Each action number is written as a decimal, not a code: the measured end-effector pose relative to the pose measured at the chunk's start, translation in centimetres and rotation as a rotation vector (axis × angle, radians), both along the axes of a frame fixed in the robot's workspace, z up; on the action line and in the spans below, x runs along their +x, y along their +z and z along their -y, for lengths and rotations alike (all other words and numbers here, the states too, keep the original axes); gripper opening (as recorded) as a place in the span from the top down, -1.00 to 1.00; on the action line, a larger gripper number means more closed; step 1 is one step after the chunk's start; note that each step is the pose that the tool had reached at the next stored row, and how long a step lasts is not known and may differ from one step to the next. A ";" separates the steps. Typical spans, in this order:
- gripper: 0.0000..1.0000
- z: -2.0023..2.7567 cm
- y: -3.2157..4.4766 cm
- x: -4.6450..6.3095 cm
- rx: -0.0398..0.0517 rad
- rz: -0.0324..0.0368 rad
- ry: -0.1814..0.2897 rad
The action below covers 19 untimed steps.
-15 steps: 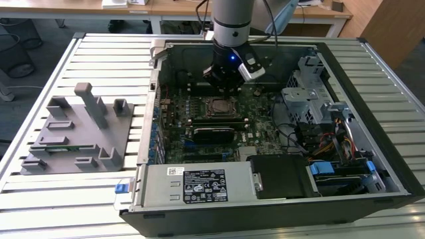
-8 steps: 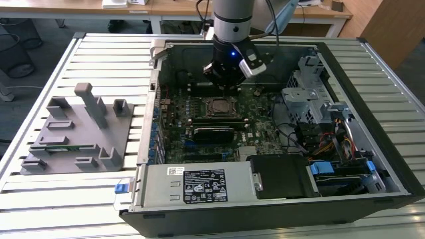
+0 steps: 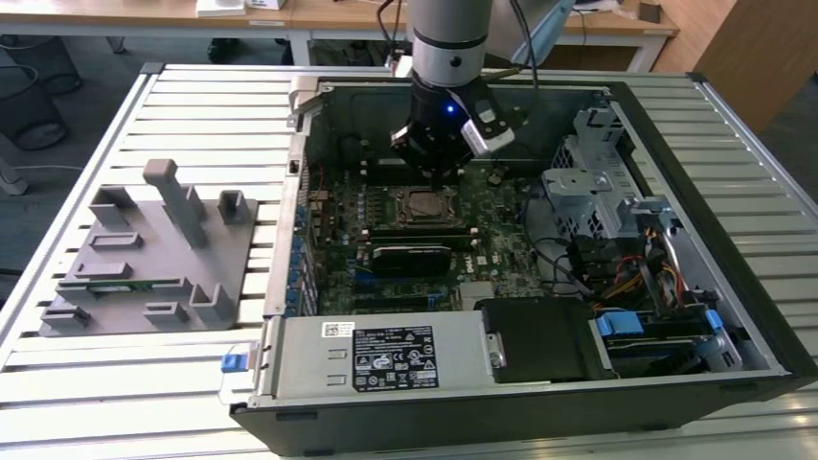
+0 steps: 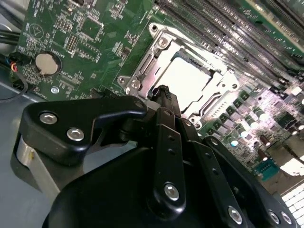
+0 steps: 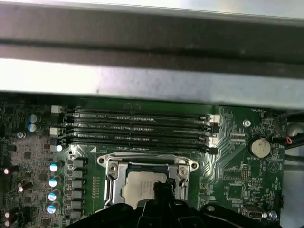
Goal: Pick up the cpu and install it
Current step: 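Install the second cpu locking lever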
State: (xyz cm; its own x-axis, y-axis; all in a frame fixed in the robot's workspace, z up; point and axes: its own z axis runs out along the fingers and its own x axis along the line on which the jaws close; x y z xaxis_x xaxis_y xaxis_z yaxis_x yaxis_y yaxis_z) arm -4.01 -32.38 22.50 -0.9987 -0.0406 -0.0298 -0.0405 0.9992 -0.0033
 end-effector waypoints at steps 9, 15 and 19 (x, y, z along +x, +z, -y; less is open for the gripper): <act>0.79 1.51 0.02 0.0 -0.0008 -0.0001 0.000; 0.79 1.54 1.12 0.0 -0.0020 0.0000 0.000; 0.79 1.65 1.10 0.0 -0.0039 0.0000 0.000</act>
State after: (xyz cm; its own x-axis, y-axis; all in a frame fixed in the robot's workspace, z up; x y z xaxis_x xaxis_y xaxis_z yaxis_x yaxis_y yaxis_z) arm -4.03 -34.03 23.60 -0.9987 -0.0406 -0.0297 -0.0404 0.9992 -0.0072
